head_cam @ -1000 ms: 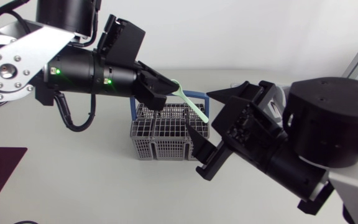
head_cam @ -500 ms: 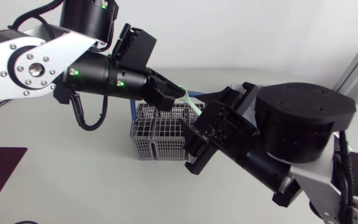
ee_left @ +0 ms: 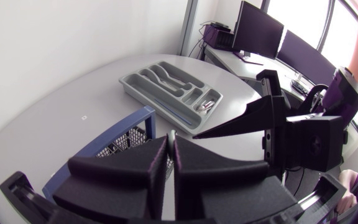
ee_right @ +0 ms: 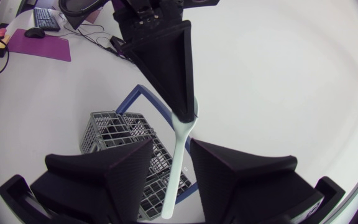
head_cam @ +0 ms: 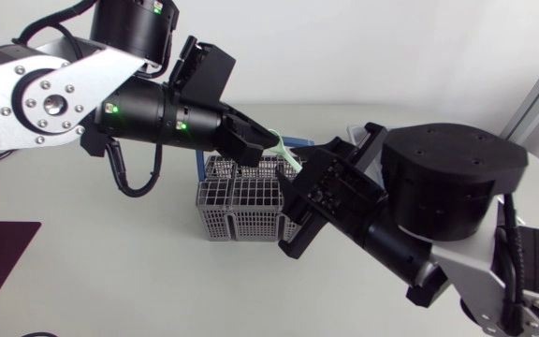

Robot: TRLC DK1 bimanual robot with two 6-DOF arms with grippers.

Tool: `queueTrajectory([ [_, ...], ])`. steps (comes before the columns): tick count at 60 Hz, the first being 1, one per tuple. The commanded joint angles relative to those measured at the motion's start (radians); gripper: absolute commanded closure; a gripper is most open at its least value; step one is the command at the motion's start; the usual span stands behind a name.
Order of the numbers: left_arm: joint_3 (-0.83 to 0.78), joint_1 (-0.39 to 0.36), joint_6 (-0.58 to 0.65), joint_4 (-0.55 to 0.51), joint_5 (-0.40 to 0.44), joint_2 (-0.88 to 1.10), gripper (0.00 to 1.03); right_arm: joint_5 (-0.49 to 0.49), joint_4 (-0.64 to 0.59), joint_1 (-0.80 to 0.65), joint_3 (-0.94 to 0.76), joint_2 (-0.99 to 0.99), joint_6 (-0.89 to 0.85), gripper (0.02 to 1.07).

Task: Unload the cutlery basket into the drawer organizer.

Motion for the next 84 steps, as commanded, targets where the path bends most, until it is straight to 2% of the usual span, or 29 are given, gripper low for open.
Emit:
queueTrajectory([
  [1, 0.027, -0.008, -0.025, -0.011, 0.013, -0.001, 0.98, 0.007, 0.021, -0.009, -0.015, 0.013, -0.015, 0.71],
  [9, 0.024, -0.008, -0.028, -0.017, 0.016, -0.007, 0.98, 0.007, 0.021, -0.011, -0.011, 0.017, -0.015, 0.80],
  [20, 0.021, -0.010, -0.030, -0.021, 0.019, -0.021, 0.98, 0.008, 0.021, -0.013, -0.006, 0.029, -0.012, 0.80],
  [41, 0.014, -0.014, -0.030, -0.023, 0.024, -0.033, 0.98, 0.017, 0.033, -0.028, 0.000, 0.043, -0.007, 0.79],
  [54, 0.007, -0.016, -0.030, -0.023, 0.024, -0.036, 0.98, 0.024, 0.035, -0.037, 0.001, 0.047, -0.006, 0.63],
  [78, 0.001, -0.021, -0.027, -0.023, 0.024, -0.036, 0.98, 0.031, 0.035, -0.039, 0.015, 0.049, -0.004, 0.66],
  [84, 0.000, -0.021, -0.027, -0.023, 0.024, -0.036, 0.98, 0.031, 0.035, -0.039, 0.015, 0.041, -0.004, 0.71],
])
